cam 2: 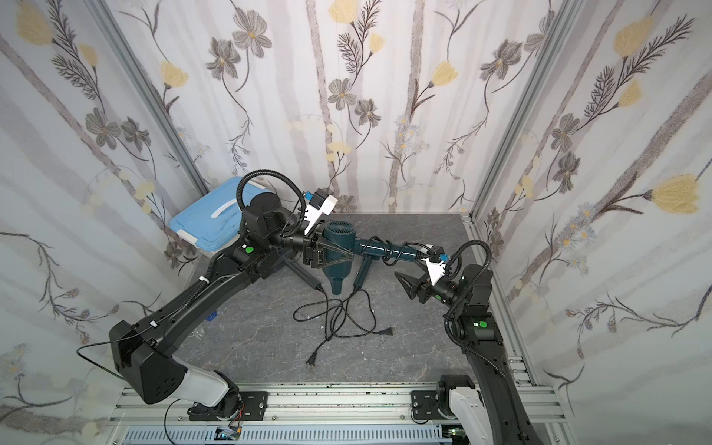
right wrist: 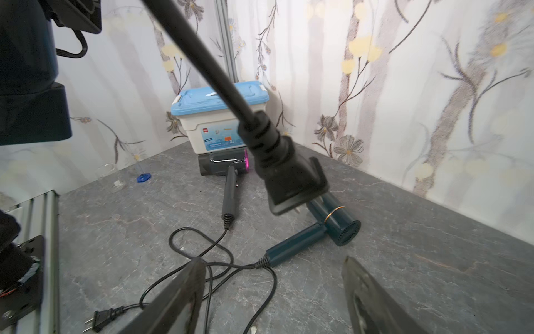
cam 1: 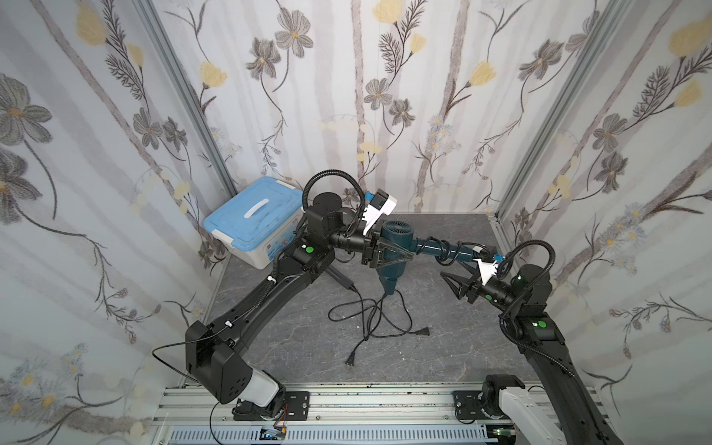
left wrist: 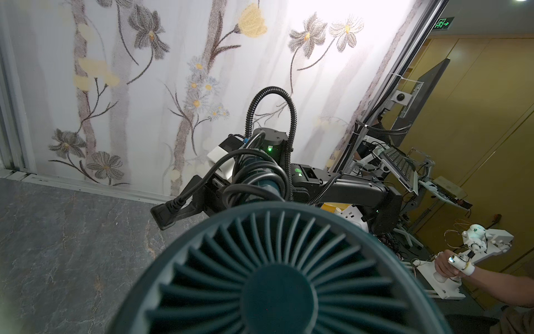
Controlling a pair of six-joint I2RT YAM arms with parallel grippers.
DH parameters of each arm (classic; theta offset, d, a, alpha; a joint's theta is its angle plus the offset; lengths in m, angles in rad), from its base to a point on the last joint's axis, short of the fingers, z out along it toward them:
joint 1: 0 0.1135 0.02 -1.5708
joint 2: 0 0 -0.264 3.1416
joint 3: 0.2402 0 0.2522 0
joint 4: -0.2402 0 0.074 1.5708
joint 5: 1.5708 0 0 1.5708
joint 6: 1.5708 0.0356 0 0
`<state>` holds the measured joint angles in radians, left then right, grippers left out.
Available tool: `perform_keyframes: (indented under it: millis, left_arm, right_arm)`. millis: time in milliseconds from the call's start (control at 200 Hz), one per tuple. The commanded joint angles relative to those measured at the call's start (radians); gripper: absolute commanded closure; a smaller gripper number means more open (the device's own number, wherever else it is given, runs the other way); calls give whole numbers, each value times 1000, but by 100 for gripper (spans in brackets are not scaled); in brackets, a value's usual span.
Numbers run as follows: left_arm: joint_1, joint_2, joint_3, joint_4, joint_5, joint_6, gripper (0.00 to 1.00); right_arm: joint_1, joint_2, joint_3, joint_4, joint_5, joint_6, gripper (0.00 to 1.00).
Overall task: Wrap the cord around the hair dryer
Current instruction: Wrap the power cord around the hair dryer.
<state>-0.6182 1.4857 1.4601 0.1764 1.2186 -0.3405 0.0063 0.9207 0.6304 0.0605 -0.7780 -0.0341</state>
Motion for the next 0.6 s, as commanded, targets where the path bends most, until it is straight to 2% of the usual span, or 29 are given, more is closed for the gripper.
perform_keyframes:
  millis: [0,195,594]
  left_arm:
    - [1,-2,6,84,-2,-14,100]
    - [2,-2,0,105,1,-34,100]
    - [0,-5,0,133,2,-61,100]
  right_arm:
    - [0,-61,-44,167,89,28,24]
    - [10,-151,-113,339,81,54,23]
    - [40,-3,-99,582,25,144,26]
